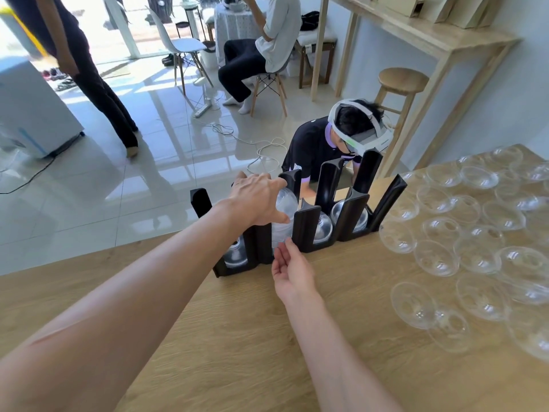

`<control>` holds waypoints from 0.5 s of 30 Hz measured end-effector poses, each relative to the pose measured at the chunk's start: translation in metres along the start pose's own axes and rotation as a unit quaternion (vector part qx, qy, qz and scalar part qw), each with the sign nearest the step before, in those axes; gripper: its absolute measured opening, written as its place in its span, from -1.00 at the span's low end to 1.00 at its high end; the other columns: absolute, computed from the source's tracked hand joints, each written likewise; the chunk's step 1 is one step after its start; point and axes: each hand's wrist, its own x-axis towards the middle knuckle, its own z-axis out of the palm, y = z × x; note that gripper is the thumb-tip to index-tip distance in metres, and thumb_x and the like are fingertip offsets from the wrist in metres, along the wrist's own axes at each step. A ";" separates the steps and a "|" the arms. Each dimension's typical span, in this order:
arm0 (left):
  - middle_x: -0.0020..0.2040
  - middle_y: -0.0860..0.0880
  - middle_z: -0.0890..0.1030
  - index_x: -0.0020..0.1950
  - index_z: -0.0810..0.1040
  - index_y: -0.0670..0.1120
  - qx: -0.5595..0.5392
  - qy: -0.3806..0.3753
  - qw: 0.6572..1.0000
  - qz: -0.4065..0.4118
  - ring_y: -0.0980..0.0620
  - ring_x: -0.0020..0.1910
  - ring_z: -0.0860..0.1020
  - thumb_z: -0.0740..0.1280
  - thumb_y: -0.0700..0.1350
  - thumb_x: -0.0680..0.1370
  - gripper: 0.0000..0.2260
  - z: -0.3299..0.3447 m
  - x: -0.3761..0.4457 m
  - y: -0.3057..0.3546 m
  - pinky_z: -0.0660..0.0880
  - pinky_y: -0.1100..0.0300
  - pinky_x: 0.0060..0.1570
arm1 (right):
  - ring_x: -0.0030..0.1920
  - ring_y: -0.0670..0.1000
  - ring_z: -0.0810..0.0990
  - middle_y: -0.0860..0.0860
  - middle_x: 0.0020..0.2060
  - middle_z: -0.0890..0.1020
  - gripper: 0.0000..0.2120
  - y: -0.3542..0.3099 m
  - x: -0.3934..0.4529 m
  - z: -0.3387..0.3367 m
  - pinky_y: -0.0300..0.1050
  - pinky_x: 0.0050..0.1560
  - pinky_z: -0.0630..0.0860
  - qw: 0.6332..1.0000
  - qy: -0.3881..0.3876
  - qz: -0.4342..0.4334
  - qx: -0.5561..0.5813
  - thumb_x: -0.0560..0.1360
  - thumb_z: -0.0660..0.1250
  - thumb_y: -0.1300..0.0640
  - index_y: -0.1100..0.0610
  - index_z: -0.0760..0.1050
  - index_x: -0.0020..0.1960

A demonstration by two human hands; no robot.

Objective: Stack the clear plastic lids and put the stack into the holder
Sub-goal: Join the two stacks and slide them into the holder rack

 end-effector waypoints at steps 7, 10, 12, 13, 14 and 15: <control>0.21 -0.07 0.55 0.45 0.42 0.10 0.009 -0.005 1.000 0.000 -0.15 0.21 0.54 0.44 0.41 0.35 -0.25 -0.004 0.003 0.000 0.28 -0.11 0.26 | -0.14 -0.07 0.63 0.02 -0.17 0.69 -0.83 -0.002 0.000 0.020 -0.24 -0.12 0.53 0.999 0.007 0.014 0.030 0.49 0.55 0.20 0.18 0.63 0.03; 0.22 -0.08 0.54 0.43 0.43 0.10 0.012 -0.004 1.000 0.003 -0.15 0.21 0.53 0.44 0.41 0.35 -0.26 -0.004 0.004 0.000 0.28 -0.10 0.23 | -0.19 -0.09 0.58 0.00 -0.20 0.64 -0.85 0.005 0.001 0.024 -0.24 -0.15 0.51 0.999 0.017 -0.012 0.029 0.51 0.53 0.20 0.14 0.63 0.06; 0.22 -0.08 0.54 0.44 0.43 0.11 0.016 -0.005 1.000 0.004 -0.15 0.21 0.53 0.45 0.40 0.35 -0.26 -0.005 0.004 0.000 0.29 -0.09 0.22 | -0.22 -0.11 0.56 -0.02 -0.23 0.62 -0.85 0.011 0.002 0.026 -0.24 -0.15 0.50 0.998 0.035 -0.044 0.004 0.51 0.51 0.20 0.11 0.62 0.06; 0.22 -0.07 0.53 0.44 0.43 0.11 0.018 -0.007 1.000 0.004 -0.14 0.21 0.52 0.45 0.40 0.35 -0.26 -0.006 0.003 -0.001 0.29 -0.09 0.22 | -0.24 -0.12 0.54 -0.03 -0.24 0.60 -0.87 0.013 0.003 0.028 -0.24 -0.16 0.49 0.997 0.044 -0.063 -0.010 0.52 0.50 0.22 0.10 0.62 0.05; 0.21 -0.07 0.53 0.43 0.43 0.11 0.019 -0.009 1.000 0.004 -0.14 0.21 0.53 0.46 0.40 0.34 -0.26 -0.007 0.003 -0.001 0.29 -0.09 0.22 | -0.26 -0.12 0.53 -0.02 -0.25 0.59 -0.88 0.014 0.003 0.030 -0.24 -0.17 0.49 0.995 0.049 -0.079 -0.021 0.53 0.48 0.23 0.10 0.61 0.04; 0.20 -0.07 0.53 0.42 0.43 0.10 0.020 -0.012 1.000 0.003 -0.14 0.20 0.53 0.47 0.39 0.34 -0.27 -0.007 0.003 -0.001 0.29 -0.09 0.21 | -0.29 -0.11 0.53 0.00 -0.25 0.58 -0.88 0.014 0.004 0.032 -0.25 -0.20 0.49 0.994 0.052 -0.090 -0.029 0.53 0.46 0.26 0.12 0.61 0.05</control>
